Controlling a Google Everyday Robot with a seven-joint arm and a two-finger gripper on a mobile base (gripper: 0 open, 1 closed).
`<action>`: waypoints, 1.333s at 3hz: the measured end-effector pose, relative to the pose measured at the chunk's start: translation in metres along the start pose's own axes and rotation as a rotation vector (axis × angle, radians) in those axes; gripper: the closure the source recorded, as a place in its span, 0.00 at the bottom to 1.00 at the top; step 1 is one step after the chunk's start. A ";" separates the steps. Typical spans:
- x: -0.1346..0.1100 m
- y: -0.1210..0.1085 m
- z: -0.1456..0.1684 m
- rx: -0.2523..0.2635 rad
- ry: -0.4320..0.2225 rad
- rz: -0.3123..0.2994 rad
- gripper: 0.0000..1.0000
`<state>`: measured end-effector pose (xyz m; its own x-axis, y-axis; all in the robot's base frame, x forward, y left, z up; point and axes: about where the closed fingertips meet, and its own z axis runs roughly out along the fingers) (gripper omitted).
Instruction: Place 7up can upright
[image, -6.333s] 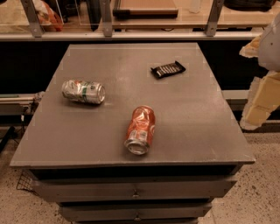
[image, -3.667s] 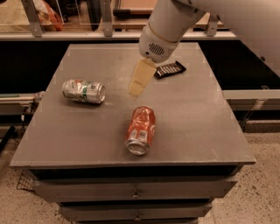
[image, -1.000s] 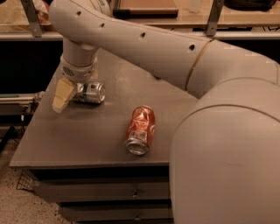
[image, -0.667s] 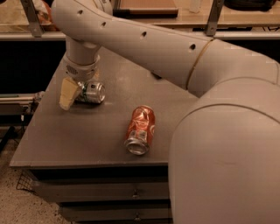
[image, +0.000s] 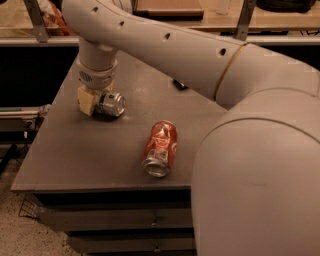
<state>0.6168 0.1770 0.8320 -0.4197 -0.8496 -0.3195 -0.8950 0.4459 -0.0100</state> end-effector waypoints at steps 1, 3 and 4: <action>-0.007 -0.013 -0.026 0.024 -0.078 -0.026 0.87; 0.016 -0.077 -0.151 0.137 -0.462 -0.137 1.00; 0.049 -0.094 -0.185 0.151 -0.611 -0.160 1.00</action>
Offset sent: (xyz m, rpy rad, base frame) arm 0.0592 -0.0992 0.1807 0.3669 -0.4816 0.2022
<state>0.6523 0.0408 0.9928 -0.0817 -0.6153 -0.7841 -0.8897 0.3995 -0.2208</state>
